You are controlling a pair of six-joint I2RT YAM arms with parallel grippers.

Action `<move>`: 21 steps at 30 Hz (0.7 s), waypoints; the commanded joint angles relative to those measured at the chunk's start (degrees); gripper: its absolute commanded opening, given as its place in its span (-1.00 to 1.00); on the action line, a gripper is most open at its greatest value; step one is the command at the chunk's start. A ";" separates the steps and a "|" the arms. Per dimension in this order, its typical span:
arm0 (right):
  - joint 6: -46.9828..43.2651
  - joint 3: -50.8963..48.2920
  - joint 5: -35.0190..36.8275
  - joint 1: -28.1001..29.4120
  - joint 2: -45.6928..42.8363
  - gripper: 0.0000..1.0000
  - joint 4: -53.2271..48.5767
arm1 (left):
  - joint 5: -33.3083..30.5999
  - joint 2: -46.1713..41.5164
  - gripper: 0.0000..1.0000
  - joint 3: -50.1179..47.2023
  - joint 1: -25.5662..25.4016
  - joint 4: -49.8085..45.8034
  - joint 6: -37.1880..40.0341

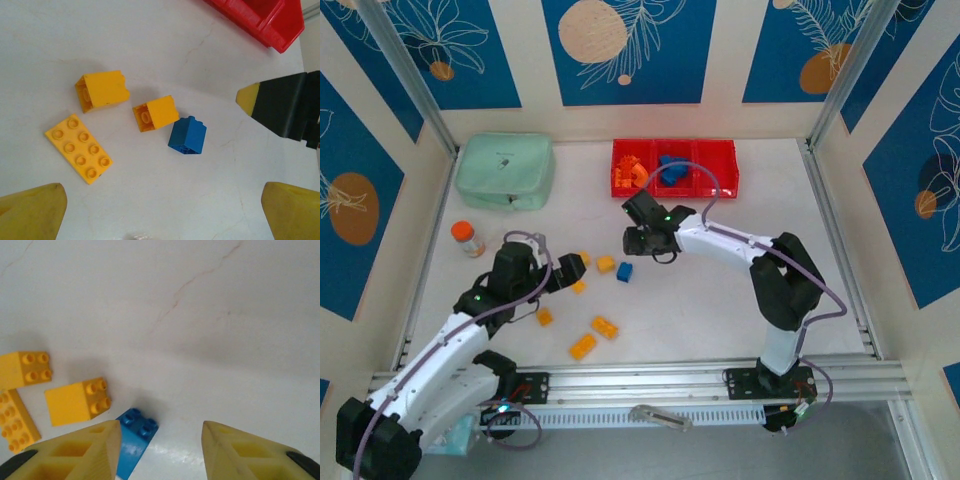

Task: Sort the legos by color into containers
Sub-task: Pick up the lego from the center of the table.

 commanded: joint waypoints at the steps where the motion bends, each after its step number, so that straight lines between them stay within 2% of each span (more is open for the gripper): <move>1: -0.65 1.05 -1.02 2.70 1.42 0.15 -2.18 | 2.20 1.19 0.99 2.44 0.65 2.64 0.18; 7: 6.63 1.86 -1.30 5.83 6.24 0.47 -3.39 | 2.17 2.41 0.99 2.27 0.61 3.58 0.08; 13: 8.85 5.63 0.56 7.50 11.88 0.52 -5.11 | 1.34 1.54 0.99 2.31 0.65 1.78 1.04; 21: 6.98 6.07 2.81 7.09 13.01 0.09 -4.28 | 1.33 1.67 0.99 1.86 0.66 2.50 0.78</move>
